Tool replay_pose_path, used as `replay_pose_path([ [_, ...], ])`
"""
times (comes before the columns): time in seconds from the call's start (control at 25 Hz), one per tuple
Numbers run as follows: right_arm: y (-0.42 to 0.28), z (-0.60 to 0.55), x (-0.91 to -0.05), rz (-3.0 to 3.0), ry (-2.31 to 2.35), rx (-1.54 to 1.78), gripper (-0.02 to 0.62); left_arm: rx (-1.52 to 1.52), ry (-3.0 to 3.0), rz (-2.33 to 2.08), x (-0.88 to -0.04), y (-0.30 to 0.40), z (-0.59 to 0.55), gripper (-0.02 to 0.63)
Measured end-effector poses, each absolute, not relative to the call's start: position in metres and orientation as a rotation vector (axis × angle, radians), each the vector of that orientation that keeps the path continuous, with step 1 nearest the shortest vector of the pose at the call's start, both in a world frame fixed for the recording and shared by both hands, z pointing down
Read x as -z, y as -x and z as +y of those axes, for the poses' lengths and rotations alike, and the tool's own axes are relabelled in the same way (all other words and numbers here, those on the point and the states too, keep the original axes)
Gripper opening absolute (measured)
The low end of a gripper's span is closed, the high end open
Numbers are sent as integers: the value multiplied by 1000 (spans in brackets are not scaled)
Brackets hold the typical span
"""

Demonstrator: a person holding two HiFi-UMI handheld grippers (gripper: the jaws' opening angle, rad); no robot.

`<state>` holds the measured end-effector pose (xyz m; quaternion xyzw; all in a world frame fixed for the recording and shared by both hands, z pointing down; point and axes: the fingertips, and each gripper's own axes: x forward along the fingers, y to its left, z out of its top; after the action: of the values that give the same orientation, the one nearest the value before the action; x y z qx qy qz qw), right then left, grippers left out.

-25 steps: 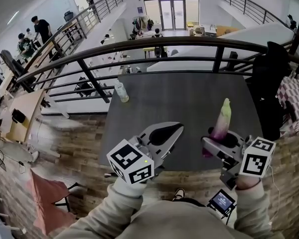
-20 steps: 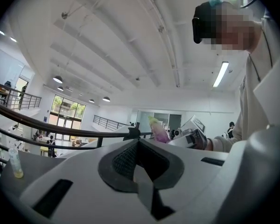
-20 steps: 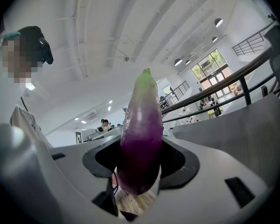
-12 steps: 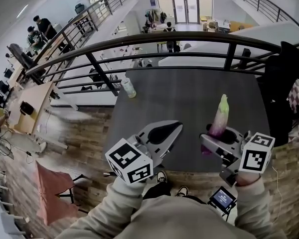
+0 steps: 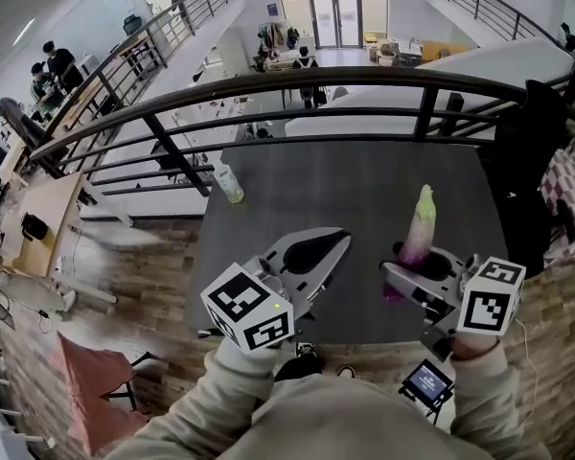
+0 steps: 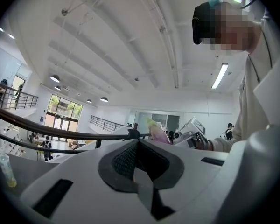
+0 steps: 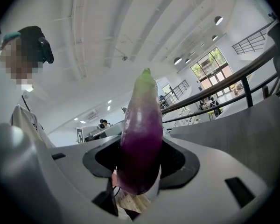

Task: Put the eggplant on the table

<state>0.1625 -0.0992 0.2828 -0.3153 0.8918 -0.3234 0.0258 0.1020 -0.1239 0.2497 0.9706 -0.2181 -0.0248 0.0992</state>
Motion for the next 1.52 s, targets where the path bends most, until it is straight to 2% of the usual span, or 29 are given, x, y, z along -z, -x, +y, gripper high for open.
replay_pose_path([
  [0.32,-151,-140,-280,2758,1021,990,236,99,-2887,-589,-249,-95,-170,6],
  [1.04,-95,-238,-278,2784,1140,1035,236,37,-2866,-525,-272,-28,-260,6],
  [1.52,-105,-273,-261,2829,1048,999,235,48,-2892,-642,-249,-34,-289,6],
])
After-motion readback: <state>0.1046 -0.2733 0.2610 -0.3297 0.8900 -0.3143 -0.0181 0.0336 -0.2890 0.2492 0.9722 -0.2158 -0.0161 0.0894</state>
